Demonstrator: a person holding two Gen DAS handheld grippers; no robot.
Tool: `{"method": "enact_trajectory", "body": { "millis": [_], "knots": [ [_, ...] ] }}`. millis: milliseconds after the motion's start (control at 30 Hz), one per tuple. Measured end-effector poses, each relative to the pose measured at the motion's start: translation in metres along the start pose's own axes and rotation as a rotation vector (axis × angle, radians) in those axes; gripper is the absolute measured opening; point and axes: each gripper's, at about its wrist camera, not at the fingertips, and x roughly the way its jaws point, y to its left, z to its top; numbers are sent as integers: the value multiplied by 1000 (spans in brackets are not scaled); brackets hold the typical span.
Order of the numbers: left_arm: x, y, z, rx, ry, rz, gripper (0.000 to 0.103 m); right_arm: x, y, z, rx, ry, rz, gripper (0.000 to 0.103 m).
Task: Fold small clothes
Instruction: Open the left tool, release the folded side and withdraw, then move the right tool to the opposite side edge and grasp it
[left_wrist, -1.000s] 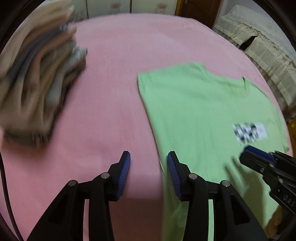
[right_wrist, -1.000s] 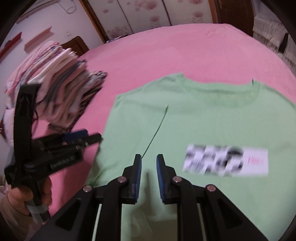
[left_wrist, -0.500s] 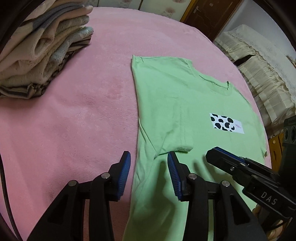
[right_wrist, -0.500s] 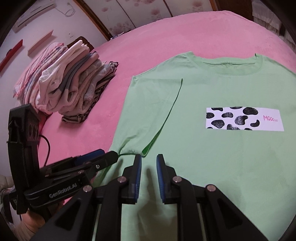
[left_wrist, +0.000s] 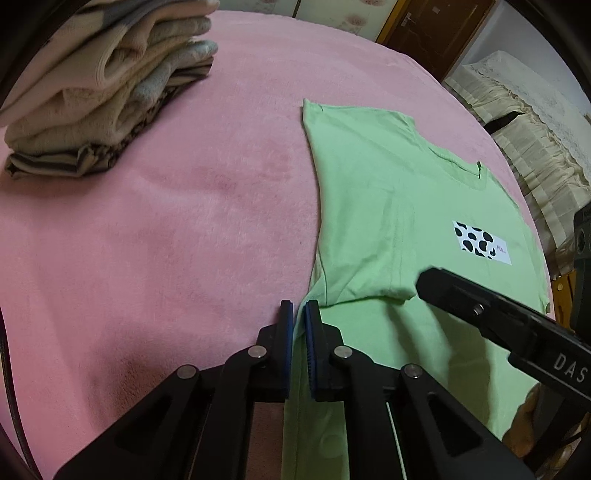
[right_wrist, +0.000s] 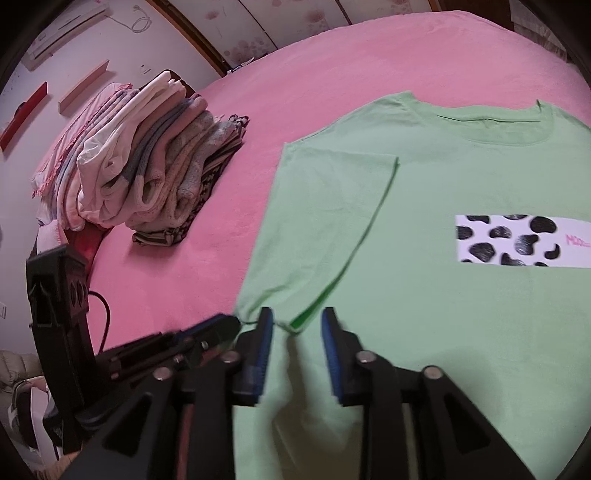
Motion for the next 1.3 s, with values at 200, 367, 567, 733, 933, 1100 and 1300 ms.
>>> {"method": "enact_trajectory", "body": {
  "millis": [200, 367, 567, 733, 933, 1100, 1300],
  "knots": [
    [3, -1, -4, 11, 12, 17, 6, 18, 5, -4, -45, 27, -116, 32],
    [4, 0, -6, 5, 21, 26, 8, 12, 6, -10, -72, 27, -162, 32],
    [-16, -13, -11, 27, 0, 90, 33, -17, 5, -17, -53, 13, -128, 32],
    [-60, -34, -20, 39, -90, 116, 63, -60, 9, -29, -47, -36, -124, 32],
    [-119, -74, -39, 83, -206, 145, 83, -121, 11, -52, -26, -89, -112, 32],
    [-149, -110, -55, 112, -260, 136, 87, -166, 3, -71, 2, -135, -126, 32],
    [-171, -142, -72, 128, -269, 113, 87, -213, -10, -90, 35, -187, -130, 44]
  ]
}}
